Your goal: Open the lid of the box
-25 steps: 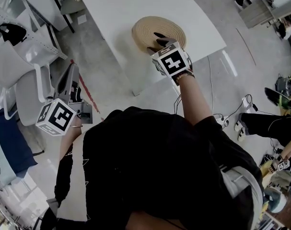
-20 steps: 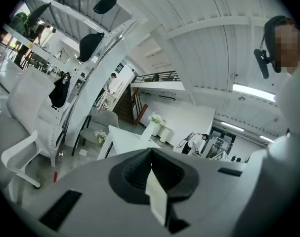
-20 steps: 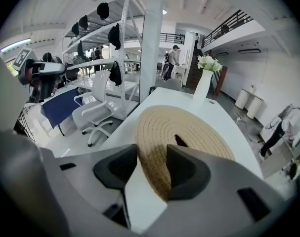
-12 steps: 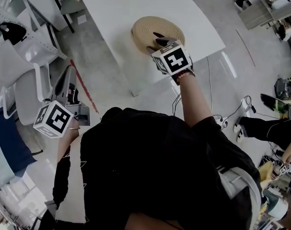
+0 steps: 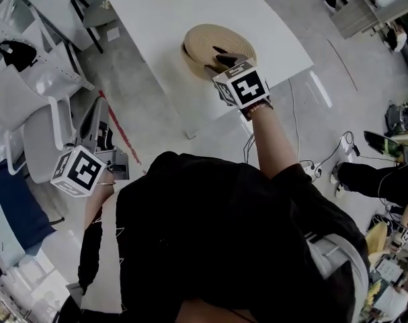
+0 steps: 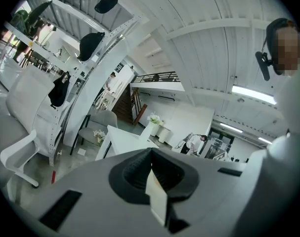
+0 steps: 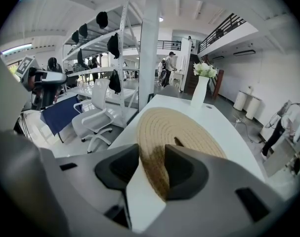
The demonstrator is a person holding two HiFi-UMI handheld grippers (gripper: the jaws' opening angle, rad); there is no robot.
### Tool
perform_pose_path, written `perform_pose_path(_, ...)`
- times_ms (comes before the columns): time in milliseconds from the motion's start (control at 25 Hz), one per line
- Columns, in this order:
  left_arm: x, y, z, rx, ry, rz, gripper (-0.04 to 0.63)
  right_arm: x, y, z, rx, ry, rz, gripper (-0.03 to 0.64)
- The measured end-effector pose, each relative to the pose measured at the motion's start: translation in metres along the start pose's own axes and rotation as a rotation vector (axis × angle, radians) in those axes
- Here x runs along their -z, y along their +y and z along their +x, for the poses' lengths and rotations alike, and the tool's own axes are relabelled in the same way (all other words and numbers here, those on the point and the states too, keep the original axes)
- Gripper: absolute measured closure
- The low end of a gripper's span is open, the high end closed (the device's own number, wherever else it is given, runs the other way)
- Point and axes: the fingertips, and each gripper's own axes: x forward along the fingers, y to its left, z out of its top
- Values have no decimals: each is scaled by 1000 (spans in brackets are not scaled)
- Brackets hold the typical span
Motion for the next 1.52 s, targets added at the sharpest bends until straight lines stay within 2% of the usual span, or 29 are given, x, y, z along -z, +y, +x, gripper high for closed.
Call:
perform_pose_path(200,-3,-1,-1,-2,3,10,586,-4,-2,-6,11,-35,19,457)
perform_pose_path(560,-21,4,-5,-3,-40,24,586,-11,-4,-14,25,-77,48,469)
perform_pose_path(1040,-16,8,-4,15,-42,8,586,-22,-8,-25,93,-136,63,489)
perform_pose_path(1520,-14,5,2,29,-39,0,586,-31,-17,-37,104,-189,101,500)
